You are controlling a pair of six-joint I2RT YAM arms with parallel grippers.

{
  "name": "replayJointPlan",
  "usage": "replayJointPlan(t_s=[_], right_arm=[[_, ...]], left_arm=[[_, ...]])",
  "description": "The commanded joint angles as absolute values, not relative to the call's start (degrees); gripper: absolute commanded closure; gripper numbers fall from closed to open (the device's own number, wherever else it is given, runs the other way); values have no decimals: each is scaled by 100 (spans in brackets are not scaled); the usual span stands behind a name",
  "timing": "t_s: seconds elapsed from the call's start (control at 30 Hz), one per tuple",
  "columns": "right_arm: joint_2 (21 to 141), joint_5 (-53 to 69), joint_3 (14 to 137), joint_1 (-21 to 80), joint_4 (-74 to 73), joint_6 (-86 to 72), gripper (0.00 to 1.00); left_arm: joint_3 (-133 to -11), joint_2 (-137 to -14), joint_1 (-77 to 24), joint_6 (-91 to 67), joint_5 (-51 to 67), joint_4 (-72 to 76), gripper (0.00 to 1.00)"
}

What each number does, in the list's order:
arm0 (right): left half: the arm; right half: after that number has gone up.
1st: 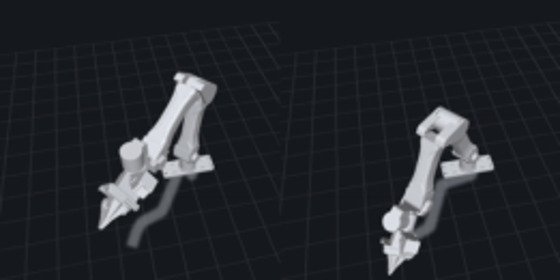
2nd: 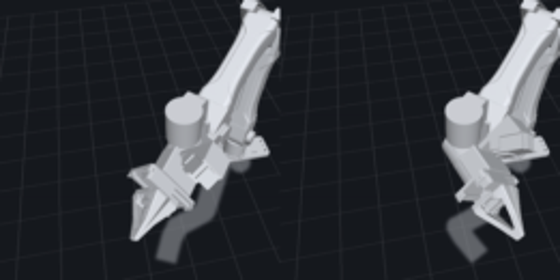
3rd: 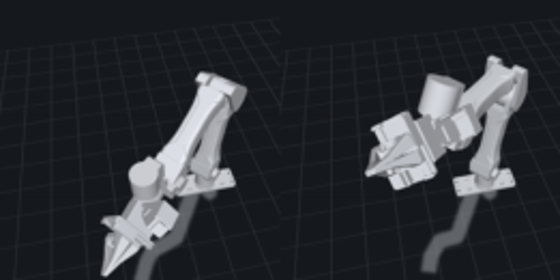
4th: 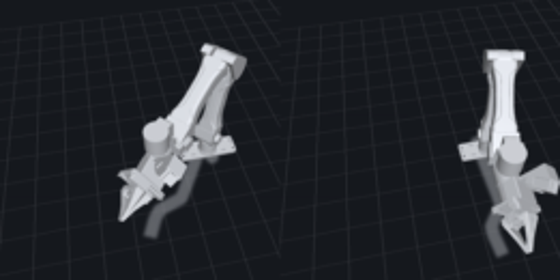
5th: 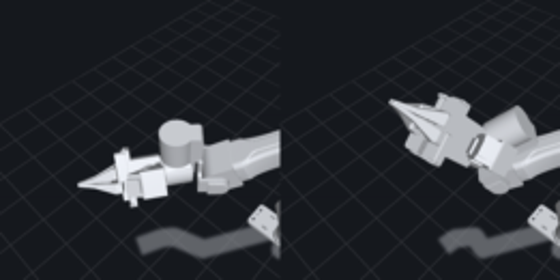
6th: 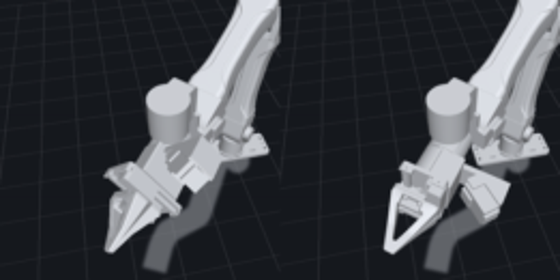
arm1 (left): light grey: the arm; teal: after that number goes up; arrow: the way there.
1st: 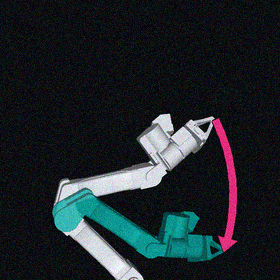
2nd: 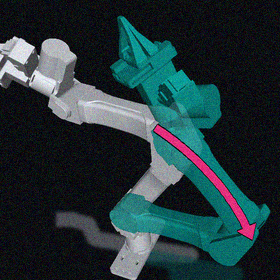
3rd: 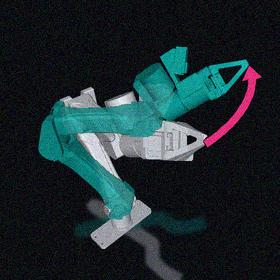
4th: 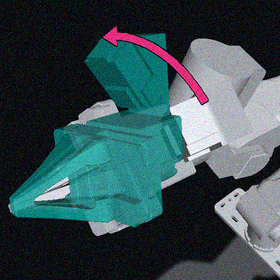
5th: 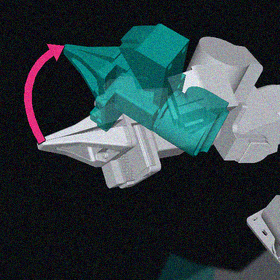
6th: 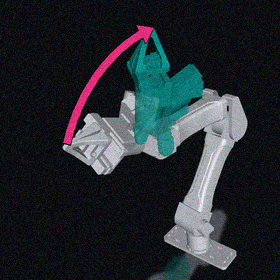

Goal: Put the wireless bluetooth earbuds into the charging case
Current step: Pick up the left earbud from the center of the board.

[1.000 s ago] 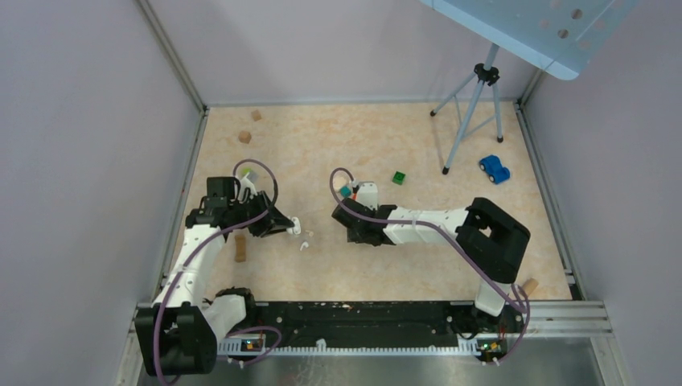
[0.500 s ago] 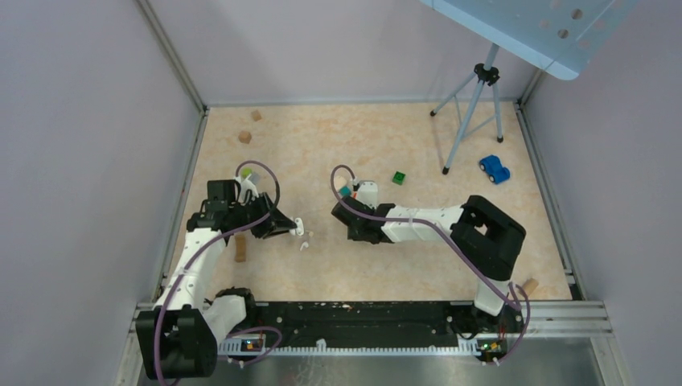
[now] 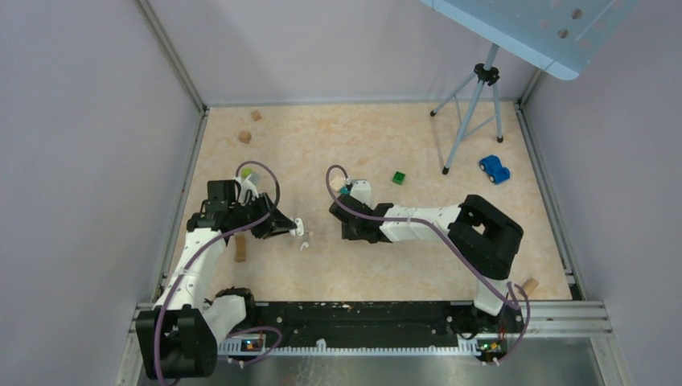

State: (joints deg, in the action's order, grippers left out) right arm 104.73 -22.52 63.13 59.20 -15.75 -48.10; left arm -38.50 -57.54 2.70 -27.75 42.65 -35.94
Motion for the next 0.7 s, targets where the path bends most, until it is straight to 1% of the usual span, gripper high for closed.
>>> replayJointPlan(t_s=[0.0, 0.13, 0.3, 0.47, 0.57, 0.67], right_arm=[[10429, -2149, 6568, 5963, -1366, -4527, 66], [10415, -2225, 6544, 5970, -1422, -4573, 64], [10441, -2544, 6591, 5970, -1953, -5027, 64], [10484, -2308, 6430, 6006, -1732, -5370, 64], [10625, -2402, 6600, 6067, -1854, -5340, 64], [10857, -2712, 6943, 6142, -2321, -5291, 64]], left_arm=[[-3819, -5752, 299, -2742, 4378, -3349, 93], [-3829, -5751, 294, -2756, 4374, -3346, 93], [-3829, -5746, 299, -2760, 4361, -3353, 93], [-3813, -5774, 299, -2777, 4355, -3340, 93], [-3803, -5776, 299, -2765, 4347, -3346, 93], [-3796, -5775, 296, -2758, 4342, -3357, 93]])
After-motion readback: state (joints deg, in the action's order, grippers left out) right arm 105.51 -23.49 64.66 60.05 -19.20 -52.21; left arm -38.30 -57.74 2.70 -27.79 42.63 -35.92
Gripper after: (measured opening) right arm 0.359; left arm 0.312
